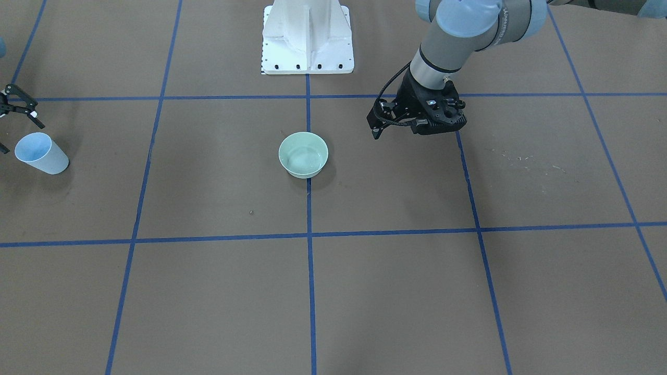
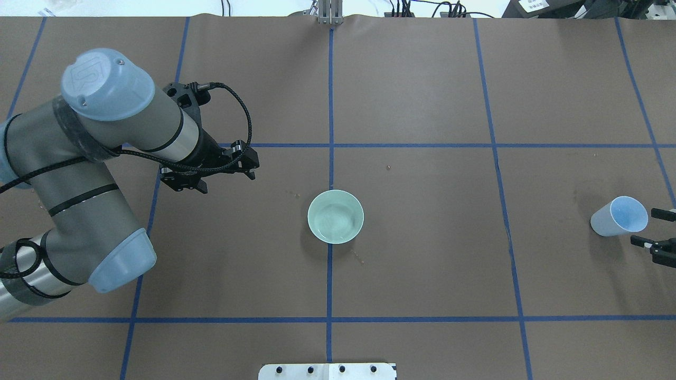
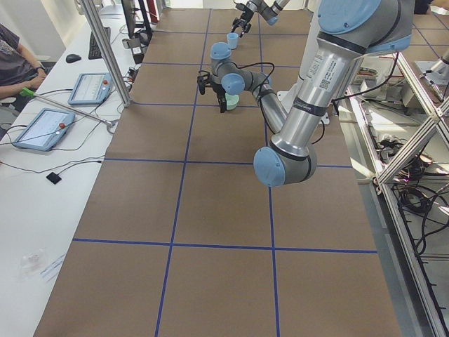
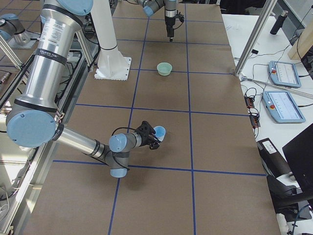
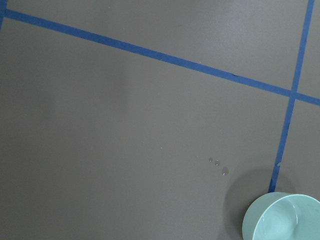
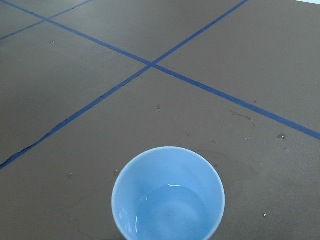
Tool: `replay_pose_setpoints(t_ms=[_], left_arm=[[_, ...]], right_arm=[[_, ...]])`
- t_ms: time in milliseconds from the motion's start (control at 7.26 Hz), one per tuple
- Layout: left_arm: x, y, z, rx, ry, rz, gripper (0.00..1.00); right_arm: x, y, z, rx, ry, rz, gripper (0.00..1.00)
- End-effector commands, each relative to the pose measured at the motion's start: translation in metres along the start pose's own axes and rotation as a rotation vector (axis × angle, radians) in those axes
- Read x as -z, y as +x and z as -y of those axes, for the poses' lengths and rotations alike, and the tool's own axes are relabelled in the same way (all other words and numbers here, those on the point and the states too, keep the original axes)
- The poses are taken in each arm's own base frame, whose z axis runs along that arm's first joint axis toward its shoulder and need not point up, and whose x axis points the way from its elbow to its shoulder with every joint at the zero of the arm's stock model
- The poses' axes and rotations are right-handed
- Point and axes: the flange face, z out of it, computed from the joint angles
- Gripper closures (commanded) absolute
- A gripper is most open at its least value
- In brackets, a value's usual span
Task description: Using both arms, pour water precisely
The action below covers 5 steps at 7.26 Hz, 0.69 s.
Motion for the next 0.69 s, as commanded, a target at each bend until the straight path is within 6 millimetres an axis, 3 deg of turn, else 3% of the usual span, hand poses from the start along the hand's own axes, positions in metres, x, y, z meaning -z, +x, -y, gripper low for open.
replay_pose_setpoints(t_ms=[0, 551], left_arm=[[0.0023, -0.0012, 0.0029, 0.004, 0.004, 0.000, 0.00], [0.0069, -0.0022, 0.0064, 0.008, 0.010, -0.005, 0.00]], right_arm=[[-0.0109, -0.0081, -0.0137, 0.035, 0.042, 0.019, 0.07], [-0.0124, -0.0041, -0.0152, 0.042, 0.095, 0.020, 0.08]])
